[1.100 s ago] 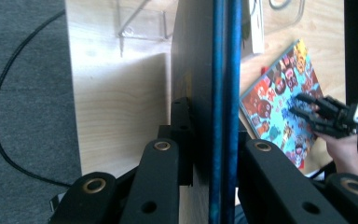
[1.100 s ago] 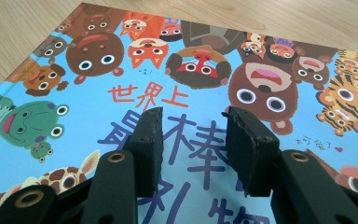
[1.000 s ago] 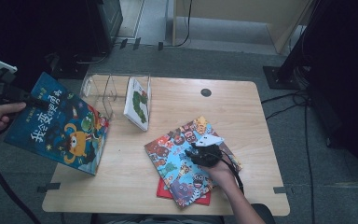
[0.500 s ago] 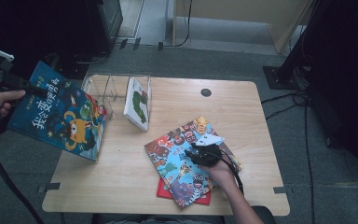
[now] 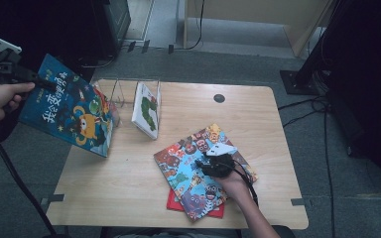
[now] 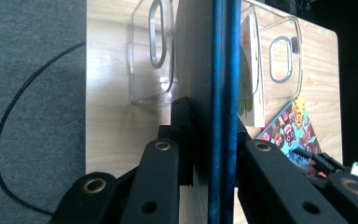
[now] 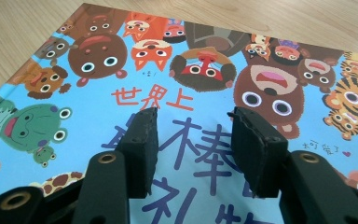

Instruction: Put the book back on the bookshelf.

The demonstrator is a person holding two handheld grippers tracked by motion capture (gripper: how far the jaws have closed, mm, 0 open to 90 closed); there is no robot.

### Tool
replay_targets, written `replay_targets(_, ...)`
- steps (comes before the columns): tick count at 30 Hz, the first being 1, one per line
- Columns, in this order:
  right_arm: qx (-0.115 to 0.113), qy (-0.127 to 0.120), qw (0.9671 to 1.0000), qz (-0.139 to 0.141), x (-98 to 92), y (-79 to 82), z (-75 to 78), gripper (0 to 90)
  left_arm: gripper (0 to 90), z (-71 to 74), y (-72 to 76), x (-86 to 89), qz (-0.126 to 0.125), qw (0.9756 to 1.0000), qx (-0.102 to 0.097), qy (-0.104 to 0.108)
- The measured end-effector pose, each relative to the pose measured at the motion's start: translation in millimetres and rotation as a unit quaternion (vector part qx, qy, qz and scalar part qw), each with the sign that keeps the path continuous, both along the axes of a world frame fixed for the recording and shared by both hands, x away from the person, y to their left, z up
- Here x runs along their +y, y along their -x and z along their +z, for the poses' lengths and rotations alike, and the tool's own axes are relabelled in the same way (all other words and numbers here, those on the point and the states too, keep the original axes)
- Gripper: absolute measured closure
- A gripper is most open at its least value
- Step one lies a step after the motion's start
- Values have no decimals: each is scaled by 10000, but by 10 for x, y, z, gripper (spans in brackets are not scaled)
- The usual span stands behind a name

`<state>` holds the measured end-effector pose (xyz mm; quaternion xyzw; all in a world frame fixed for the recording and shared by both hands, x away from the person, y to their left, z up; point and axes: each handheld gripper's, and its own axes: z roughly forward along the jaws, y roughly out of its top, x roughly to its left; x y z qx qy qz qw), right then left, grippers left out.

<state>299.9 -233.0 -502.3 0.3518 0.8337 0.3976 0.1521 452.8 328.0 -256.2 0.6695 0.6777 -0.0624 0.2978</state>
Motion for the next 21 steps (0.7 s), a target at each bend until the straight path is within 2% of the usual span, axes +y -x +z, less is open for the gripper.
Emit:
replay_targets(9, -8, 7, 10000, 0, 1, 0, 0, 512, 817, 24, -243, -52, 34, 9999, -33, -109)
replay_targets(14, -27, 35, 10000, -35, 4, 4, 0, 499, 815, -49, -362, -121, -63, 9999, 13, -128)
replay_targets(17, -42, 44, 10000, -50, 6, 8, 0, 492, 809, -88, -413, -149, -68, 9999, -40, -65)
replay_targets(21, -276, 209, 9994, -48, 39, 53, 1, 500, 803, -107, -447, -145, -24, 9999, -145, -77)
